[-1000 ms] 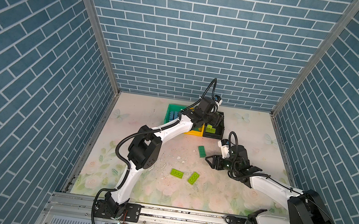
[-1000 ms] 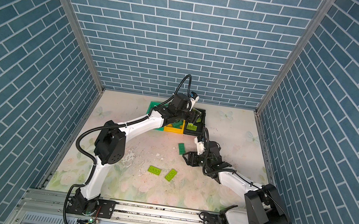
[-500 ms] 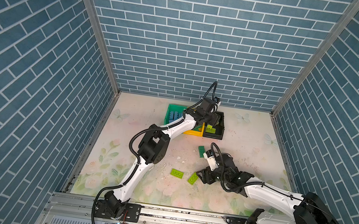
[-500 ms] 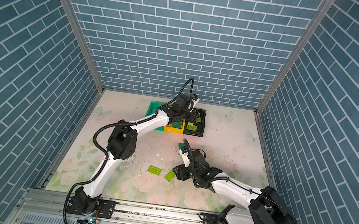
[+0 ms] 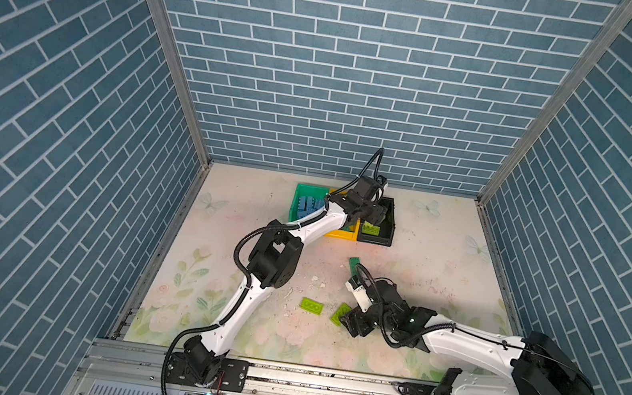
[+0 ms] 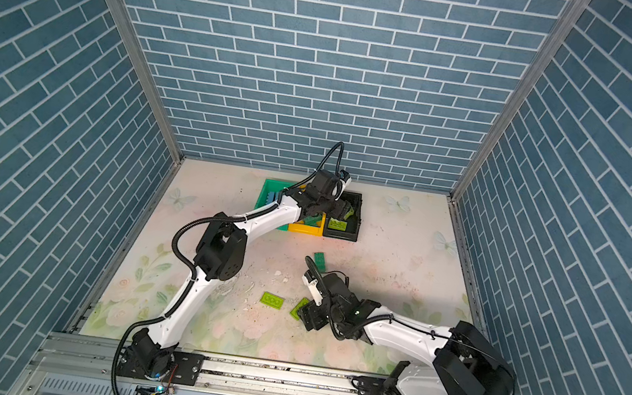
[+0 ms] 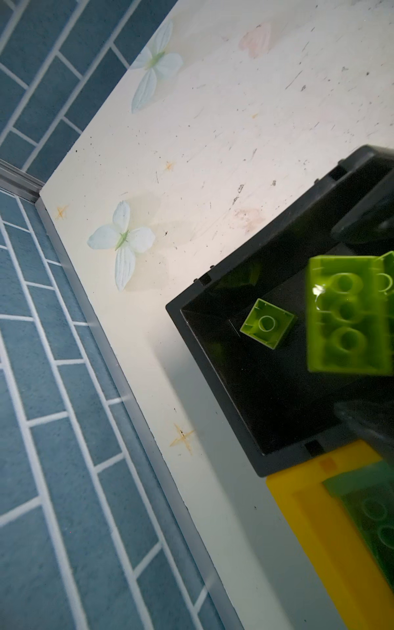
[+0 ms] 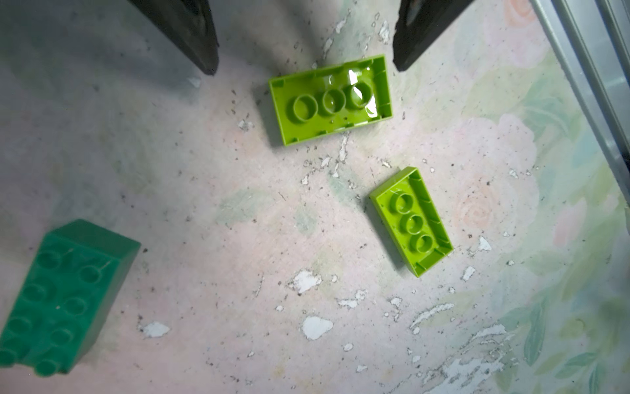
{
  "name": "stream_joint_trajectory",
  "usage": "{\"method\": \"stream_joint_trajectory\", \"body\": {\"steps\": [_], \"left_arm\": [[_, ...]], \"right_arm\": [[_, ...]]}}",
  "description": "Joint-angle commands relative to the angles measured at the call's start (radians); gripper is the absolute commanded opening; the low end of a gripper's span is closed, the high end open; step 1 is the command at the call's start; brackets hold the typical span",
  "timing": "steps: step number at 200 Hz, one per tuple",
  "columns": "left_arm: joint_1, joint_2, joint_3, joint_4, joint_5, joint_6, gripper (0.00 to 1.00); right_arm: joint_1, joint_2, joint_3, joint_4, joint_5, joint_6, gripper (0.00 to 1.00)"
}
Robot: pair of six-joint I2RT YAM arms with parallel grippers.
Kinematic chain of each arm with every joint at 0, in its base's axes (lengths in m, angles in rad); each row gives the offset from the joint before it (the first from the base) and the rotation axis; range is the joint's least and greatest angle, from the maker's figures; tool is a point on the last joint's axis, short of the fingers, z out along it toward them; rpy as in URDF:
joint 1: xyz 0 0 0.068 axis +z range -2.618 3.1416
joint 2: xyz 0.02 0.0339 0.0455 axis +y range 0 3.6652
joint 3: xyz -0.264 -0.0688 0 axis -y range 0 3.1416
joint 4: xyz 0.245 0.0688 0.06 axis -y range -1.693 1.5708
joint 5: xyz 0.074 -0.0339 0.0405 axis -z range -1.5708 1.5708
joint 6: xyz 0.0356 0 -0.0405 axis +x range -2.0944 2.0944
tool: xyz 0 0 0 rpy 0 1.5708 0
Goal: Sort the legos into containers by color
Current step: 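Release lime brick into black bin with left while right grasps lime brick, then carry lime brick into black bin with right while left reaches last lime brick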
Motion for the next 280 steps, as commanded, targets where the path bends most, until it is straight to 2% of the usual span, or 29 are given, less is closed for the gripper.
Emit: {"method": "stream_joint_trajectory", "body": {"steps": [1,78,112,135,161,235,280], "left_arm": [[0.005,-0.018,0.015,-0.029,0.015,0.013,0.80],[0.005,-0.118,-0.070,-0.018,0.028,0.011,0.83],[0.005,-0.178,-0.115,-0.019,0.028,0.006,0.82],[0.005,-0.240,-0.206,0.035,0.019,0.004,0.82],[0.005,-0.286,-0.264,0.064,0.007,0.003,0.82],[0.006,-0.370,-0.381,0.097,-0.035,0.011,0.82],[0.004,-0.416,-0.470,0.129,-0.054,0.006,0.82]], "right_arm": [[0.017,0.045,0.061,-0.032,0.016,-0.072,0.83],[0.058,0.167,0.127,-0.055,0.004,-0.125,0.84],[0.093,0.226,0.166,-0.106,0.055,-0.125,0.84],[0.112,0.255,0.171,-0.120,0.087,-0.127,0.83],[0.129,0.293,0.197,-0.165,0.133,-0.121,0.77],[0.133,0.288,0.198,-0.178,0.149,-0.105,0.58],[0.094,0.251,0.217,-0.181,0.177,-0.071,0.52]]}}
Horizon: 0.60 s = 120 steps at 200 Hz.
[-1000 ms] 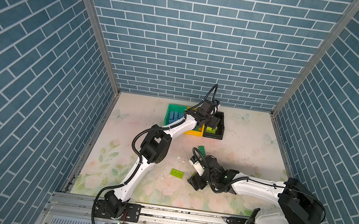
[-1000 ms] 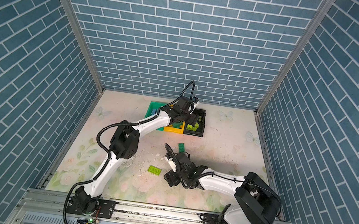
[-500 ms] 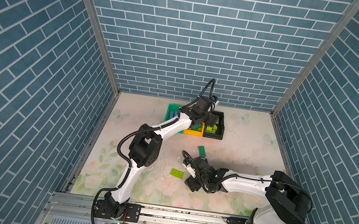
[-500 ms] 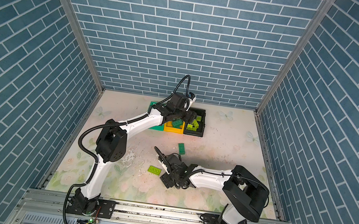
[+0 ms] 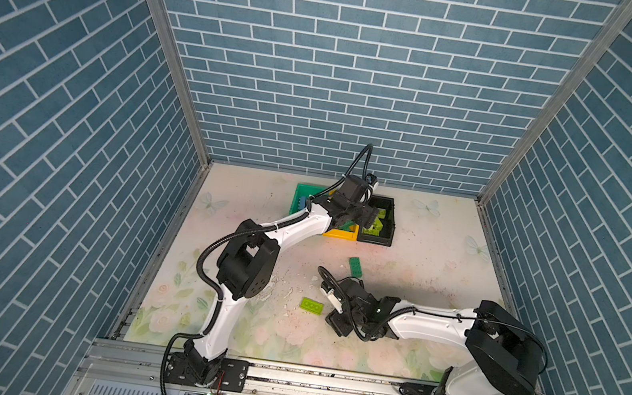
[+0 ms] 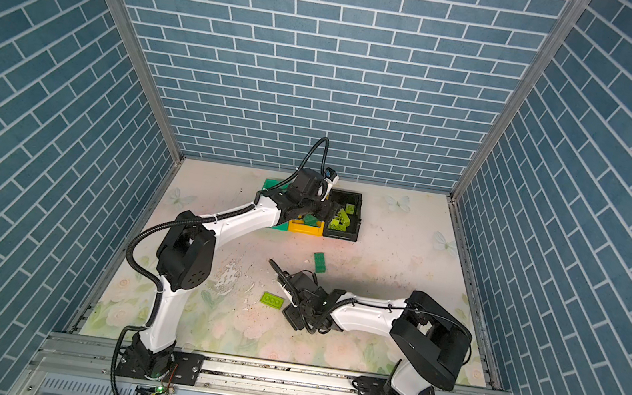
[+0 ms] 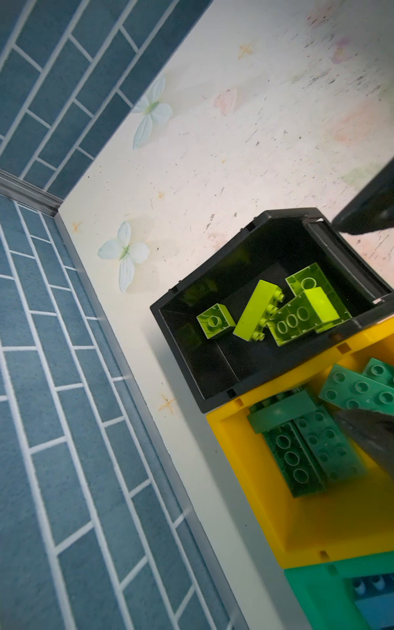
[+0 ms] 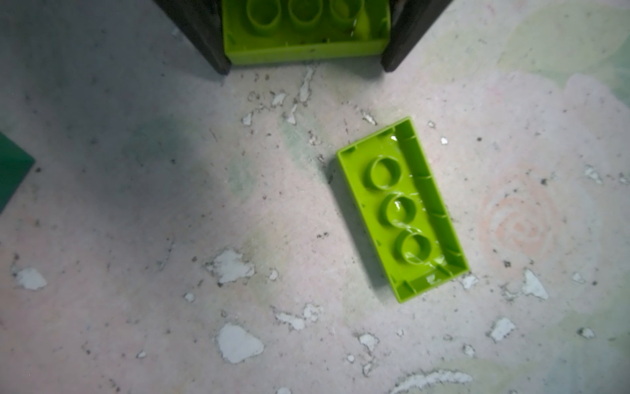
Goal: Sort the legos into containers by color
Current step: 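Carry lime brick into black bin with right while left reaches last lime brick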
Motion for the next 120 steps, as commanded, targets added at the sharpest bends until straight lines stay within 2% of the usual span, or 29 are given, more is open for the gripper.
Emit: {"method": "stream_joint_trajectory", "body": {"steps": [1,35,70,120], "left_arm": [[0.004,-0.055,-0.032,0.030,-0.026,0.008,0.82],[0.005,-0.110,-0.125,0.058,-0.051,0.011,0.82],[0.007,-0.166,-0.200,0.050,-0.082,0.014,0.82],[0.006,-0.281,-0.369,0.074,-0.099,-0.019,0.82]], "right_arm": [[-0.029,-0.021,0.011,-0.082,0.034,0.032,0.52],[-0.133,-0.082,-0.005,-0.039,-0.034,0.057,0.51],[-0.264,-0.136,-0.005,0.007,-0.156,0.083,0.51],[-0.494,-0.174,0.005,0.100,-0.335,0.182,0.50]]}}
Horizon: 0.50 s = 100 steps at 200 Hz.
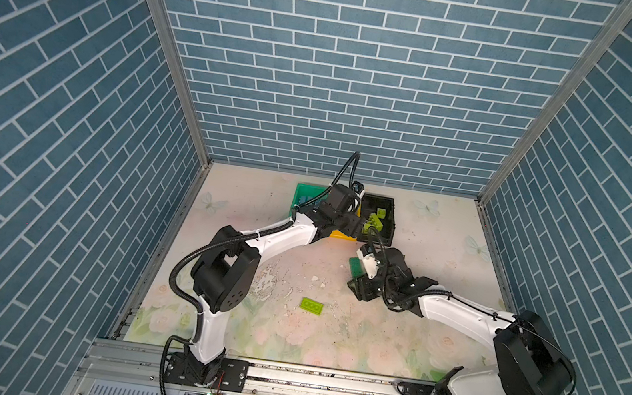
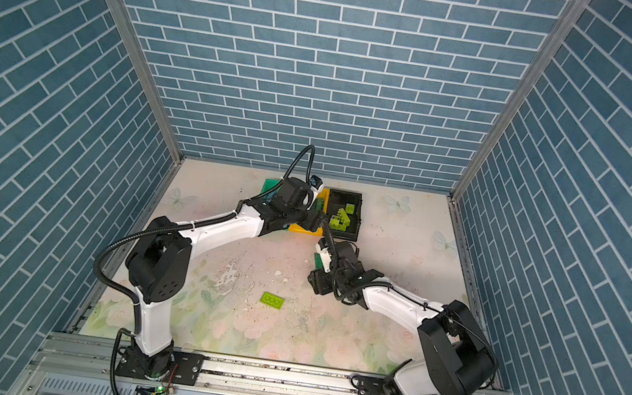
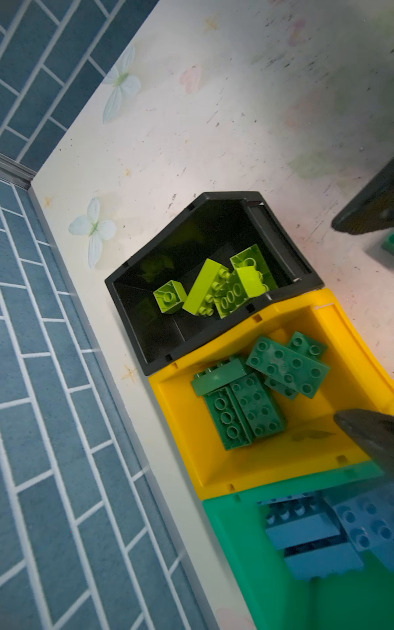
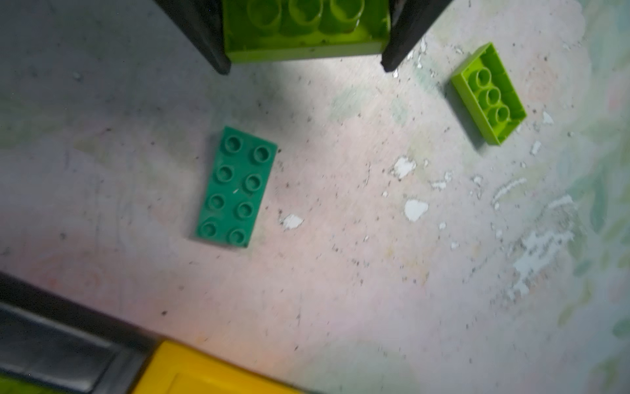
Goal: Sort the legos into containers by color
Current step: 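Carry lime brick into black bin with right while left reaches last lime brick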
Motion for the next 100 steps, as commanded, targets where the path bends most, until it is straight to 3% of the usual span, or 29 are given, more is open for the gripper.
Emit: {"method": "stream_joint_trajectory", "body": {"steps": [1,55,100], "left_arm": [[0.006,-0.064,-0.064,0.021,-0.029,-0.013,0.83],[0.007,-0.161,-0.204,0.015,-0.047,-0.067,0.82],[0.005,-0.227,-0.307,-0.005,-0.048,-0.077,0.82]], "right_arm": [[-0.088,-0.032,0.006,0.065,-0.124,0.082,0.50],[-0.302,-0.021,0.009,0.240,-0.307,0.213,0.51],[-0.416,0.023,0.041,0.393,-0.351,0.341,0.51]]}}
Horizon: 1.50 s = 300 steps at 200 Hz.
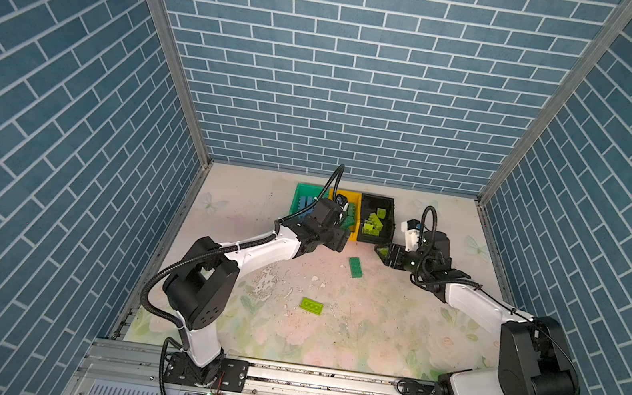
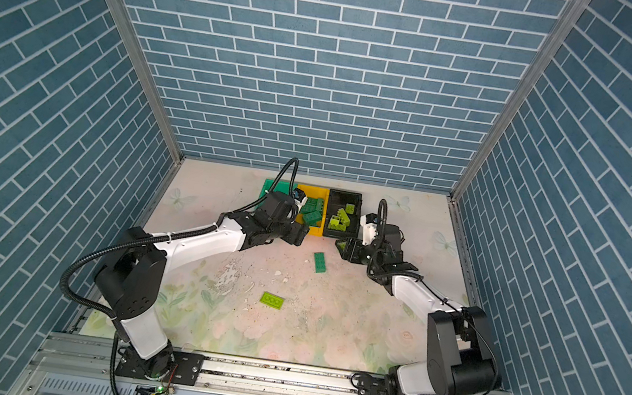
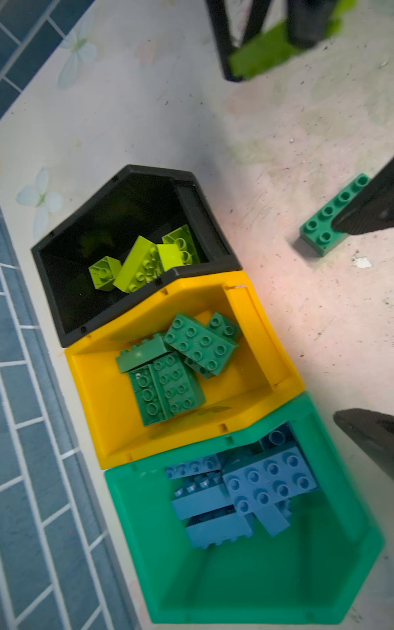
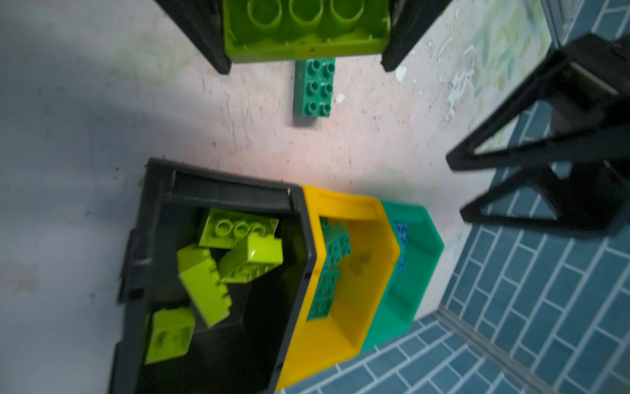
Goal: Sort the legos into containers by color
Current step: 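Carry lime brick into black bin with right while left reaches last lime brick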
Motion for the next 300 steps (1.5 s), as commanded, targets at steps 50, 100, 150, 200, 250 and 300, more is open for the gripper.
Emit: {"method": "stream_joint_trajectory", "body": {"steps": [50,100,150,200,250,300], "left_arm": [[-0.033,-0.112,-0.130,-0.083,-0.099,-0.033,0.82],[-0.087,-0.178,-0.214,-0.134,-0.122,-0.094,0.83],[-0.167,-0.208,-0.299,-0.167,-0.144,-0.193,0.82],[-0.226,-0.249,-0.371,-0.201,-0.163,-0.284,0.84],[-0.293,-0.230,-0.381,-0.260,-0.204,-0.352,0.87],[-0.307,-0.220,-0.425,-0.256,-0.174,-0.396,0.88]], "right_arm": [[-0.102,0.143,0.100,0.316,-0.109,0.225,0.52],[-0.108,0.320,0.231,0.388,-0.144,0.261,0.54],[-0.110,0.461,0.369,0.376,-0.133,0.217,0.56],[-0.110,0.561,0.501,0.285,-0.086,0.153,0.60],[-0.110,0.622,0.598,0.196,-0.048,0.061,0.66],[-0.109,0.646,0.649,0.136,-0.046,0.008,0.69]]}}
